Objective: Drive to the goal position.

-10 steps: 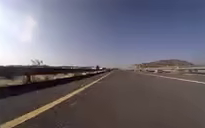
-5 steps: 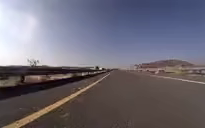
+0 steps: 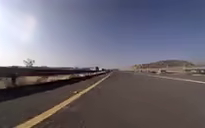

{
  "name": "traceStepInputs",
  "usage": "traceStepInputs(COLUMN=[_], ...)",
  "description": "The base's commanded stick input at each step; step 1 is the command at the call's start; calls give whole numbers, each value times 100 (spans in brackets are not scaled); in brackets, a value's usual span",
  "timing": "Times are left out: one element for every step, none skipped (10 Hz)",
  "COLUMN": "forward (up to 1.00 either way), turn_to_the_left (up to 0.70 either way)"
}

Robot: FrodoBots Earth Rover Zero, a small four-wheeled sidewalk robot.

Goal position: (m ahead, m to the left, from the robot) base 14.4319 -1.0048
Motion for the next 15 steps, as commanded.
traceStepInputs(forward=[85, 85, 85, 85, 85, 85, 85, 85, 85, 85, 85, 85, 85, 85, 85], turn_to_the_left=[0, 0, 0, 0, 0, 0, -7, -23, -30, -15, 0, 0, 0, 0, 0])
